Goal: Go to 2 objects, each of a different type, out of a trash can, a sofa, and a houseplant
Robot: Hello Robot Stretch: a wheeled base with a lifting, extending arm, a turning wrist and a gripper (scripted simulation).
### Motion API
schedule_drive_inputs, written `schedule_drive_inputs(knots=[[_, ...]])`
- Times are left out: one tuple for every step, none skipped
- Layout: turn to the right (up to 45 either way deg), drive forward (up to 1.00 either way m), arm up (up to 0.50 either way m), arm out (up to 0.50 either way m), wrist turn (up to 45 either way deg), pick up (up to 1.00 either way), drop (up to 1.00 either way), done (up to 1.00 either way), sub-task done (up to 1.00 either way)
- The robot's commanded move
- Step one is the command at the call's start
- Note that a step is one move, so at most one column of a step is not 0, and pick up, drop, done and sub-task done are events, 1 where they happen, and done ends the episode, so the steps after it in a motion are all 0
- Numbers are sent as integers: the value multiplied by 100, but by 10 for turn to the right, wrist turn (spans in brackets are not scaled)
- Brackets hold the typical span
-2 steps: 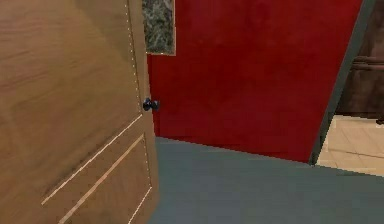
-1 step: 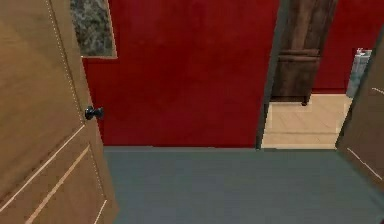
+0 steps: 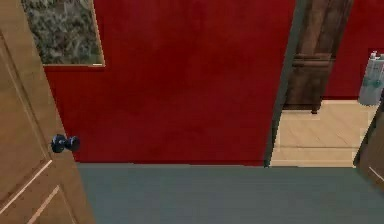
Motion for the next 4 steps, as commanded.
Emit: schedule_drive_inputs(knots=[[360, 0, 0, 0, 0, 0, 0, 0, 0], [0, 100, 0, 0, 0, 0, 0, 0, 0], [0, 85, 0, 0, 0, 0, 0, 0, 0], [-300, 0, 0, 0, 0, 0, 0, 0, 0]])
